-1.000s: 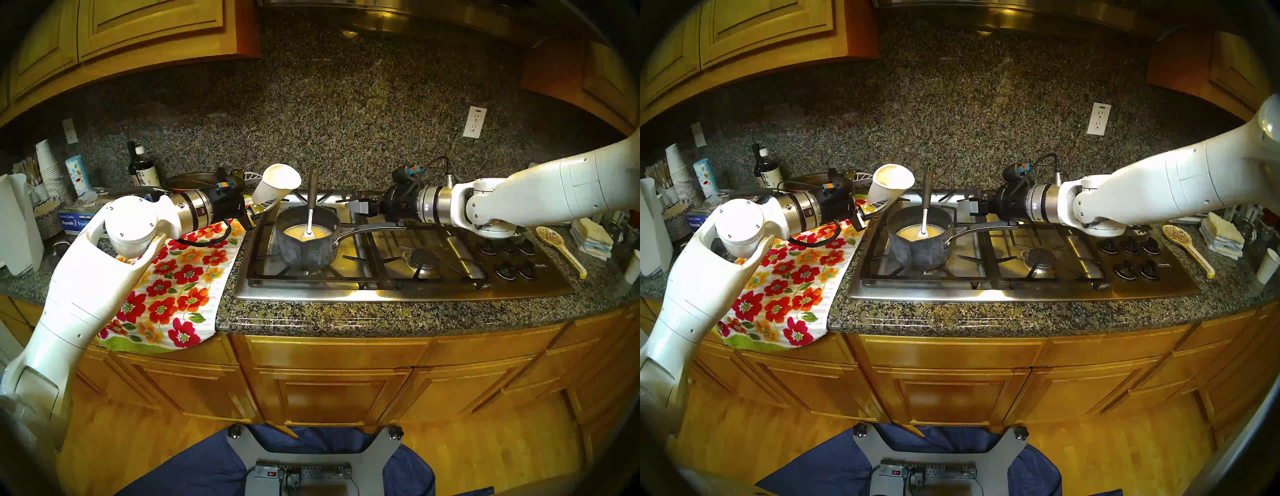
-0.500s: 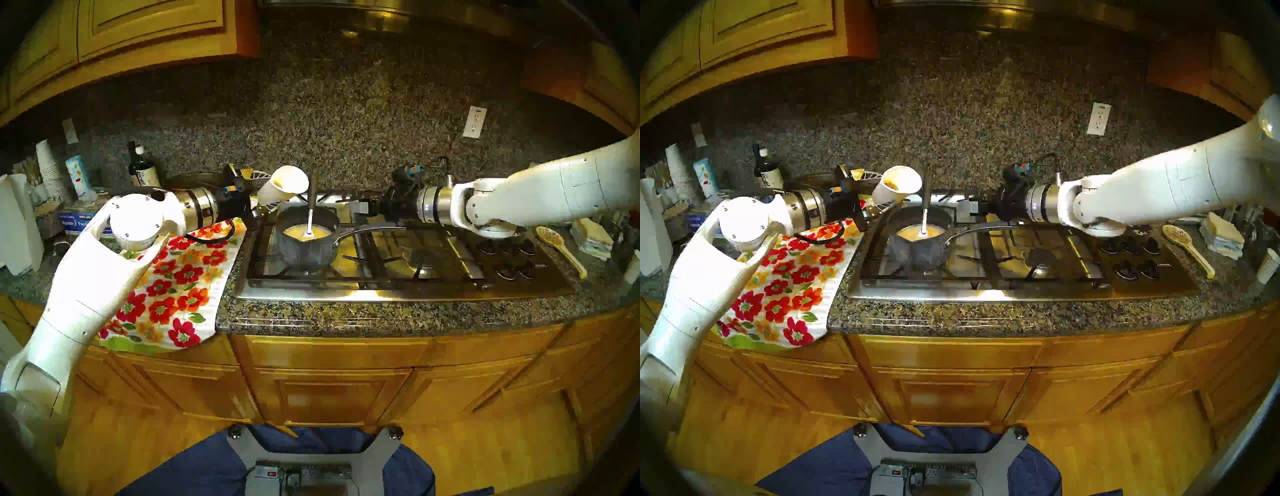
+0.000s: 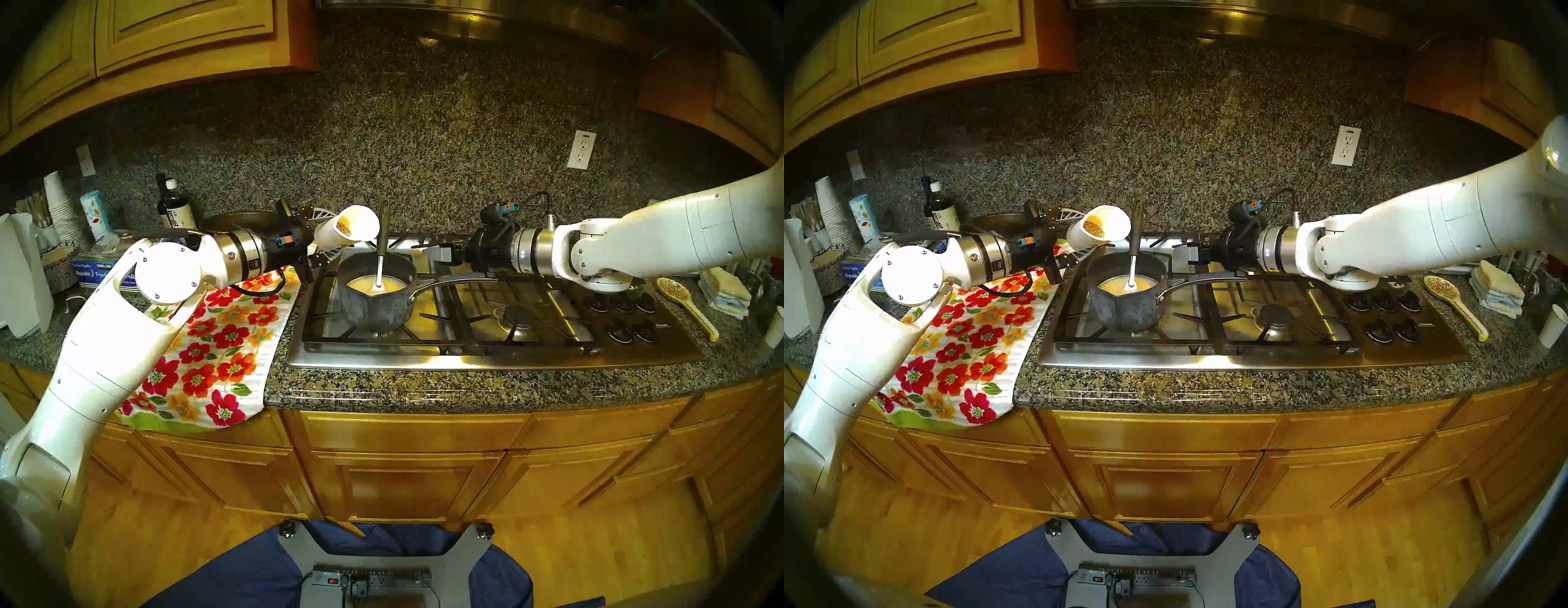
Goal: Pour oats into pot and stir with a spoon
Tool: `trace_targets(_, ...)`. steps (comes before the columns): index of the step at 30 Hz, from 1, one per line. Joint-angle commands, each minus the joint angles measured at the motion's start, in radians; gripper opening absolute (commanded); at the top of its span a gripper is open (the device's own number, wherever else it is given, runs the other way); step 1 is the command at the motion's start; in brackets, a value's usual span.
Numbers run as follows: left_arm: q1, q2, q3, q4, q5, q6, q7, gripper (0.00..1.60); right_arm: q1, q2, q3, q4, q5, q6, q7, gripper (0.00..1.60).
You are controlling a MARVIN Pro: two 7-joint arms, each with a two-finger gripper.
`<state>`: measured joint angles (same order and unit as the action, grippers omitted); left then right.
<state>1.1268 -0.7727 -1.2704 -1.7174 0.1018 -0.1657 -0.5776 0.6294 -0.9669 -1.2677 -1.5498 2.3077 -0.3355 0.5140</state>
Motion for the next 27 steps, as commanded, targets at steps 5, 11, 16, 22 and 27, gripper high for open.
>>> trace_targets(5, -0.028, 0.009, -0.014, -0.044, 0.094, -0.068, 0.060, 0.96, 0.036, 0.001, 0.015, 0.009, -0.003, -0.012, 0.001, 1.60)
trace_targets(11, -0.019, 0.015, -0.013, -0.056, 0.146, -0.095, 0.082, 0.96, 0.036, 0.001, 0.015, 0.009, -0.003, -0.012, 0.001, 1.60)
trace_targets(16, -0.008, 0.018, -0.012, -0.062, 0.189, -0.112, 0.103, 0.95, 0.036, 0.001, 0.015, 0.008, -0.003, -0.013, 0.001, 1.60)
trace_targets(22, 0.001, 0.020, -0.011, -0.063, 0.240, -0.135, 0.128, 0.94, 0.036, 0.001, 0.015, 0.008, -0.003, -0.013, 0.001, 1.60)
trace_targets(27, 0.003, 0.023, -0.009, -0.059, 0.287, -0.163, 0.149, 0.94, 0.036, 0.001, 0.015, 0.008, -0.003, -0.013, 0.001, 1.60)
